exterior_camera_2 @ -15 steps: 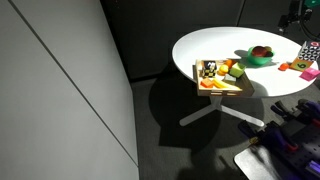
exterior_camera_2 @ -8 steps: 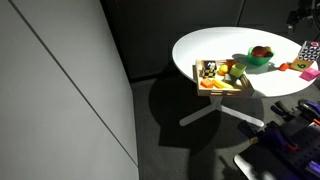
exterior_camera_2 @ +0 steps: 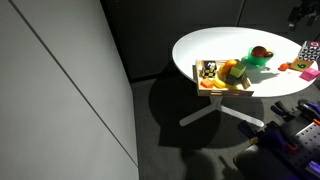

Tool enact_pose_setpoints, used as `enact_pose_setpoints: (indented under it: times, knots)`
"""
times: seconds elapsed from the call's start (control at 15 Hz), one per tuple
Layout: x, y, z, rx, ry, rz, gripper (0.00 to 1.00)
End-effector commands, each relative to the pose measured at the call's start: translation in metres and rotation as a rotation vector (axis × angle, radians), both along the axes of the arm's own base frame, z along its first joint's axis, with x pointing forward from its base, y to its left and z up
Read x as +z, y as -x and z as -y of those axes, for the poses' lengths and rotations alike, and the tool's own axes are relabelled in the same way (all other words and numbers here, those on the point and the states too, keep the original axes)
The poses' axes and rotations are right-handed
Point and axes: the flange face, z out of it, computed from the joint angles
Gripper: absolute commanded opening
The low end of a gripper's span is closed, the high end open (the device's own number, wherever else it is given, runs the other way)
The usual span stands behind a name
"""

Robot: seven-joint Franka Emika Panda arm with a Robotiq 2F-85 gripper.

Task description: Pick up the yellow lemon toy from the table and put it in the green bowl

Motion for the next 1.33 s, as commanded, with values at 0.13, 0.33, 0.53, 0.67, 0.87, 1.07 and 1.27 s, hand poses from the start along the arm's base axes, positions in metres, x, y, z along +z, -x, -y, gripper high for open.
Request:
enact_pose_setpoints:
  times: [0.13,0.33,0.53,0.67,0.87,1.07,1.27]
  knots:
    - [0.018,0.02,-0.049,0.076,-0.006,0.138,1.0]
    - [0.024,0.025,-0.068,0.094,-0.029,0.189,1.0]
    - [0.034,0.027,-0.081,0.099,-0.052,0.224,1.0]
    - [0.045,0.028,-0.082,0.108,-0.059,0.224,1.0]
    - [0.059,0.03,-0.081,0.126,-0.055,0.201,1.0]
    - [0.064,0.035,-0.082,0.147,-0.073,0.173,1.0]
    - [0.064,0.038,-0.082,0.172,-0.09,0.132,1.0]
